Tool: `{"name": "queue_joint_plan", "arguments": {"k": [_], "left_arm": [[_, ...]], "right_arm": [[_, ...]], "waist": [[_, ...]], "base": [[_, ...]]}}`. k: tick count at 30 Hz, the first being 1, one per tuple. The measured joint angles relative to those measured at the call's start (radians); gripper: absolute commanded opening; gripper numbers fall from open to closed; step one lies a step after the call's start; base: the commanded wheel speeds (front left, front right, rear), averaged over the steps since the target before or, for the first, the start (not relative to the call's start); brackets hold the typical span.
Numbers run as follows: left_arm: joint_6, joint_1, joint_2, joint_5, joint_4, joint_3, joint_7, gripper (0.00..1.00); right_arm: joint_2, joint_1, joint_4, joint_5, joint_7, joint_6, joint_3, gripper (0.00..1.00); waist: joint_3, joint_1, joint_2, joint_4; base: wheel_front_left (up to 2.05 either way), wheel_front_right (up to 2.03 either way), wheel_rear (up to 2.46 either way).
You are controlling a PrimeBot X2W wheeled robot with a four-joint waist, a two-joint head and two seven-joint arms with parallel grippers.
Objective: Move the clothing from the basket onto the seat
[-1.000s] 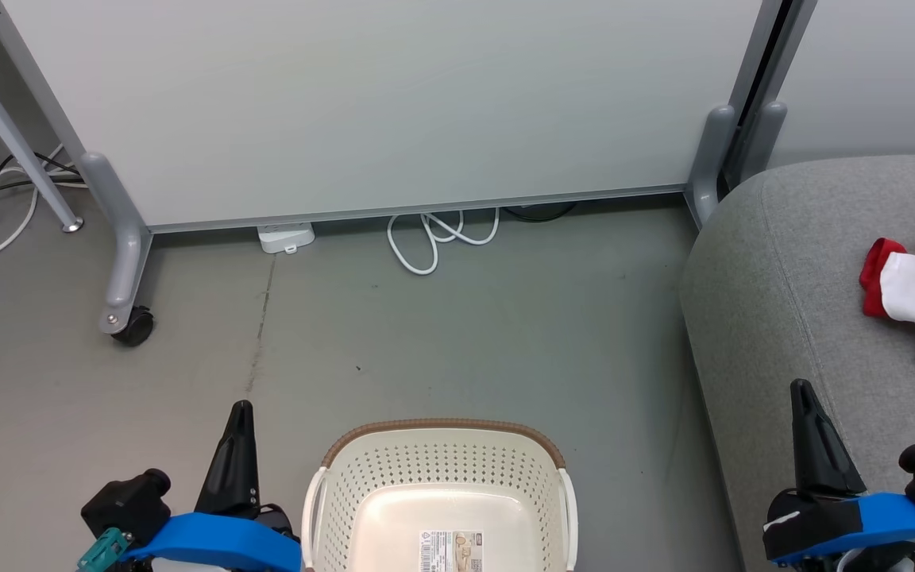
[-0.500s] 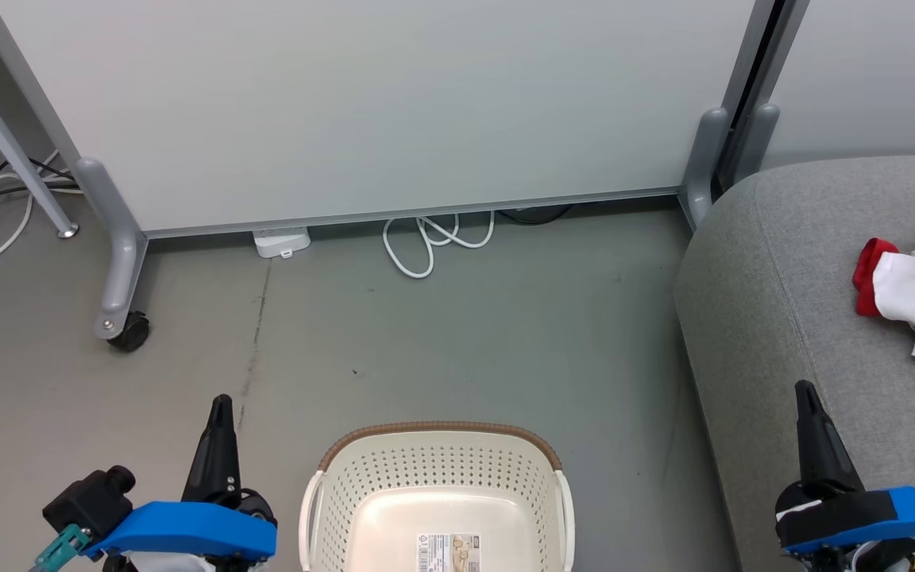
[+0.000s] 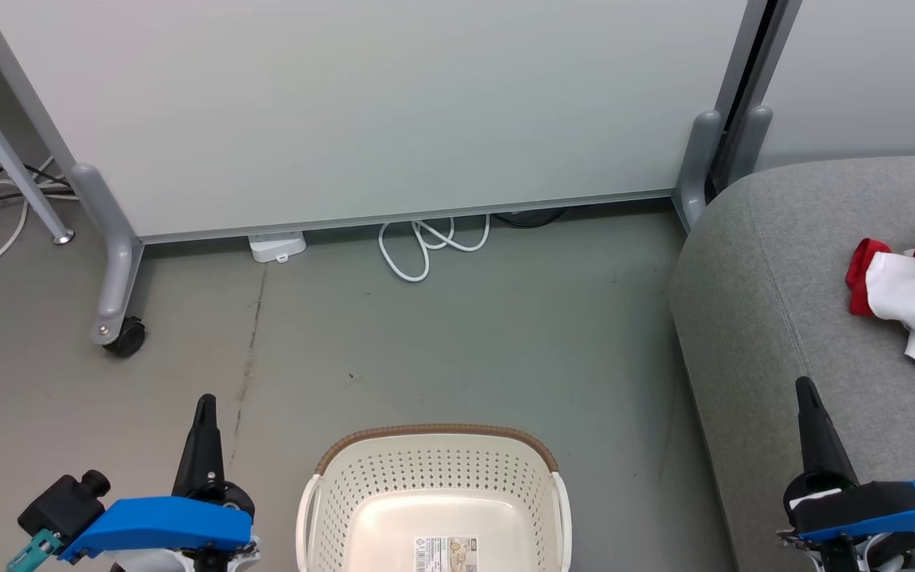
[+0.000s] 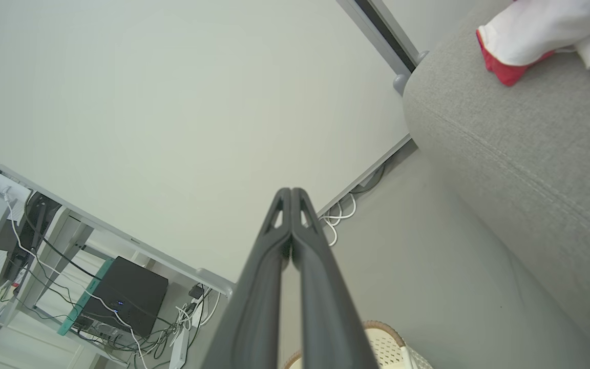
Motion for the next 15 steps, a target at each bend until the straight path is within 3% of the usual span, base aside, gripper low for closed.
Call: {"name": "queue_joint_plan", "arguments": {"k": [15], "left_arm": [[0.0, -0.014, 0.002, -0.162, -0.007, 0.025, 0.036, 0.0]], "right_arm": [[0.0, -0.009, 0.007, 0.173, 0.04, 0.0, -0.002, 0.0]], "waist": [[-0.006, 0.0, 0.0, -0.008]], "base": [[0.0, 0.0, 0.0]]}}
